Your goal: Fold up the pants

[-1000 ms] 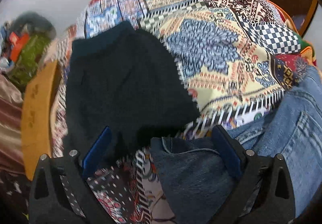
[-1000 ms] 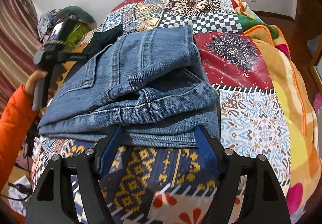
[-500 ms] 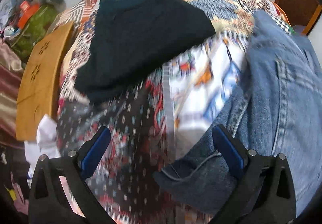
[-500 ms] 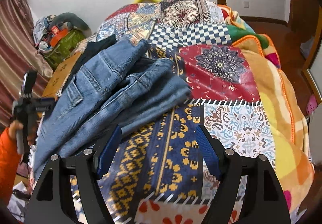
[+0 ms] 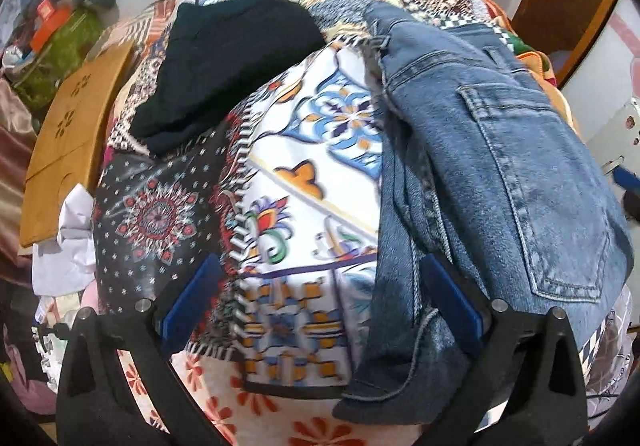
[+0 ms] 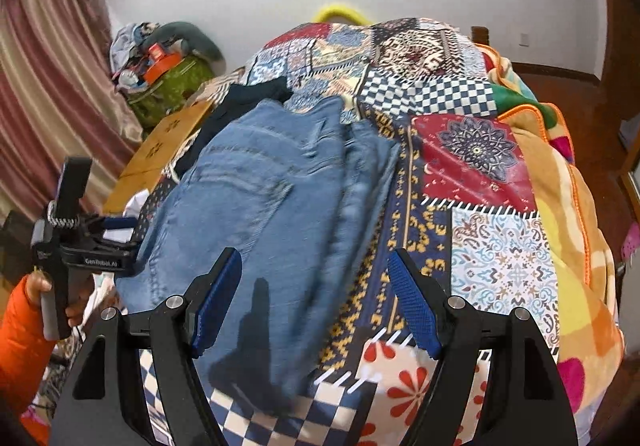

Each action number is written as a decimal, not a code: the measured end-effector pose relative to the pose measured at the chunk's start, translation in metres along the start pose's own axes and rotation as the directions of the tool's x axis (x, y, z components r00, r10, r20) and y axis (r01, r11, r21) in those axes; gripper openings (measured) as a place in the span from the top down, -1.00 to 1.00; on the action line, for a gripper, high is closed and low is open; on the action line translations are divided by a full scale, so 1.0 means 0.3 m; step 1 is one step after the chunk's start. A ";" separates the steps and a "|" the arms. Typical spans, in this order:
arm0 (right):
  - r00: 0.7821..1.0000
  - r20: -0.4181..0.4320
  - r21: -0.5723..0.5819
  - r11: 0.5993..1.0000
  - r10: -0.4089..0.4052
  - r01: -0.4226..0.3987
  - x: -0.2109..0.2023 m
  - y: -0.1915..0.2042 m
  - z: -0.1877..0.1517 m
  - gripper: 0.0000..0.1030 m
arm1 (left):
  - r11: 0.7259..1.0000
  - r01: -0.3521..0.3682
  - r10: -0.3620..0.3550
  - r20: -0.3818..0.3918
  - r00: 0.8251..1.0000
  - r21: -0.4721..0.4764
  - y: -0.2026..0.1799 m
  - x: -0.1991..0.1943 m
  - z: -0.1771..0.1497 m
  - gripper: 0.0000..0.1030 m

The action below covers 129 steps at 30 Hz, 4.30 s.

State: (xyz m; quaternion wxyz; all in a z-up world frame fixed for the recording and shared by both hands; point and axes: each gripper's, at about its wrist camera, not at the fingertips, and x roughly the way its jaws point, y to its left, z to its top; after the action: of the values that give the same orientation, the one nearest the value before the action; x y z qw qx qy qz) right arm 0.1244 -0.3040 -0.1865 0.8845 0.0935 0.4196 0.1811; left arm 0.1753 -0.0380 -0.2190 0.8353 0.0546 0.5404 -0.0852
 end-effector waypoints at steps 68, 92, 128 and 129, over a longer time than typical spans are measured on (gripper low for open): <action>0.995 0.064 -0.109 0.990 -0.079 0.086 0.090 -0.088 0.341 -0.65 | 0.980 0.009 -0.070 0.301 0.951 0.199 -0.177 -0.142 0.421 -0.96; 0.948 -0.214 0.169 0.965 0.233 -0.199 0.328 -0.194 0.120 -0.74 | 0.909 0.411 -0.390 -0.206 0.898 0.069 -0.155 0.217 0.367 -1.00; 0.974 -0.035 -0.168 0.959 0.225 -0.228 0.164 0.192 0.314 0.37 | 0.949 0.300 -0.315 0.215 0.925 0.097 0.053 -0.276 0.309 0.15; 0.973 -0.017 -0.194 0.954 0.232 -0.230 0.159 0.228 0.345 0.37 | 0.951 0.296 -0.308 0.232 0.923 0.087 0.074 -0.291 0.320 0.15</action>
State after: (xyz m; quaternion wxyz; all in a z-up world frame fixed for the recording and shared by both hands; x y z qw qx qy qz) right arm 0.2160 -0.2238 -0.1333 0.8635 0.0555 0.3832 0.3231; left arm 0.2305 -0.0264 -0.1001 0.8703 -0.0192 0.4337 -0.2325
